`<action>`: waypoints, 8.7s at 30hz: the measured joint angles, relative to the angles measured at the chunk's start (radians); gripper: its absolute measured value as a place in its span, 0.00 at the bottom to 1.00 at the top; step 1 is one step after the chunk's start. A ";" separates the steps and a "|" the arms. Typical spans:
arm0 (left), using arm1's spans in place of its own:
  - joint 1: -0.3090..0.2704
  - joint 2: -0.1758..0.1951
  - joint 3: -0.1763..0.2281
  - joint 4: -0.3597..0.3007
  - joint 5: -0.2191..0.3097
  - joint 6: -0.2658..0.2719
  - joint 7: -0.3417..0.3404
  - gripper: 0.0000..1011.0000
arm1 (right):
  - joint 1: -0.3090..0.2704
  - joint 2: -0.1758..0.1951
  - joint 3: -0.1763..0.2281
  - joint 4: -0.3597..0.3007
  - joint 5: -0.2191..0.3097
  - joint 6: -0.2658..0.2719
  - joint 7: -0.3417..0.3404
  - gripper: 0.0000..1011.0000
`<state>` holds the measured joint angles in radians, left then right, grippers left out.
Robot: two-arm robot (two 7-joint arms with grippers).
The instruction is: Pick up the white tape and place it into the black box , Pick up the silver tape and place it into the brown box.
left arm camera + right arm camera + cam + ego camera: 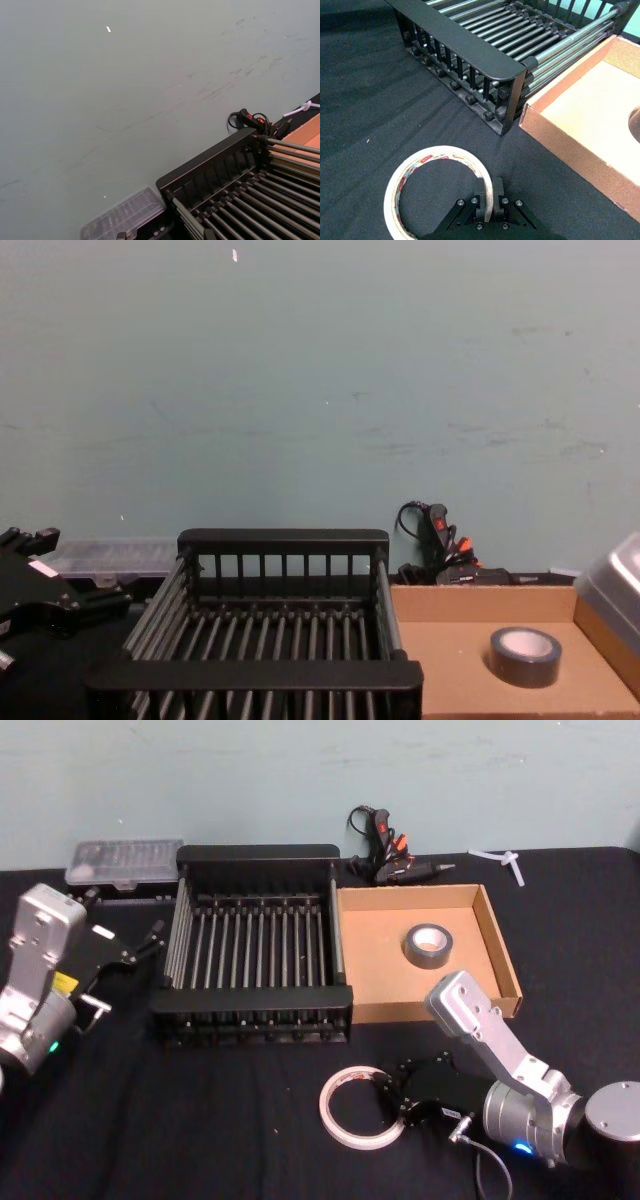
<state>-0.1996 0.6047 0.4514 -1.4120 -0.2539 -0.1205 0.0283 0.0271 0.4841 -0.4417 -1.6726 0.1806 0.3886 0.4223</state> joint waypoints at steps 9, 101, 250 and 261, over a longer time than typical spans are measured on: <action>0.000 0.000 0.000 0.000 0.000 0.000 0.000 0.99 | 0.000 0.000 0.000 0.000 0.001 0.000 0.001 0.10; 0.000 0.000 0.000 0.000 0.000 0.000 0.000 0.99 | 0.477 -0.309 -0.058 0.384 0.002 -0.063 -0.118 0.10; 0.000 0.000 0.000 0.000 0.000 0.000 0.000 0.99 | 0.121 -0.219 0.295 0.159 -0.080 -0.215 -0.255 0.99; 0.000 0.000 0.000 0.000 0.000 0.000 0.000 0.99 | 0.122 -0.219 0.295 0.159 -0.079 -0.215 -0.254 0.99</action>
<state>-0.1995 0.6047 0.4514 -1.4119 -0.2539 -0.1205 0.0283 0.1486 0.2652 -0.1466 -1.5139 0.1020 0.1733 0.1680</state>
